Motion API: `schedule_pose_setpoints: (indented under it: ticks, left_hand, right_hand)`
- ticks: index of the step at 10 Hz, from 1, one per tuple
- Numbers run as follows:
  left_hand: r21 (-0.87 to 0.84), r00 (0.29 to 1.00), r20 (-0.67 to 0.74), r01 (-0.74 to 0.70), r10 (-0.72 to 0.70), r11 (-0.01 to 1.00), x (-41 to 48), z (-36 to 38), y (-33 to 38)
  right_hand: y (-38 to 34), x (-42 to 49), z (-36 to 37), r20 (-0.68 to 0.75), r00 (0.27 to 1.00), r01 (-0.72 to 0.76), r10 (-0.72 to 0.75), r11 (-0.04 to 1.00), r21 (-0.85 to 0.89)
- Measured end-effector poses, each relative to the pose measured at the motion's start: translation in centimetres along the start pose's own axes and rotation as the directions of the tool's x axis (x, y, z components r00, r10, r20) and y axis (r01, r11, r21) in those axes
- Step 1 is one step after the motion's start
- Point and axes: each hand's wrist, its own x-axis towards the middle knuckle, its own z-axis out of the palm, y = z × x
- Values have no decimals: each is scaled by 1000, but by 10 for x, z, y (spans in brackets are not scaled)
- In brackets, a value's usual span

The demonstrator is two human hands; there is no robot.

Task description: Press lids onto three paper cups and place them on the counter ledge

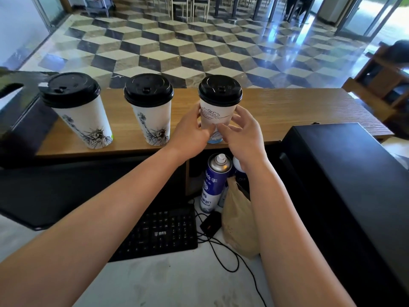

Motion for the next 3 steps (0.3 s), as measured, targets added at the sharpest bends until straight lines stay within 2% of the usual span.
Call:
schedule_pose_setpoints:
  ticks: [2,3]
  left_hand:
    - [104,998,4,61,-62,993,-3,1,4]
    - [164,990,-60,134,-126,977,-10,1,9]
  right_hand:
    - [-12,-8,-5,-119,993,-45,23,981,-186]
    - [-18,-20,-8,-201,980,-47,-4,968,-247]
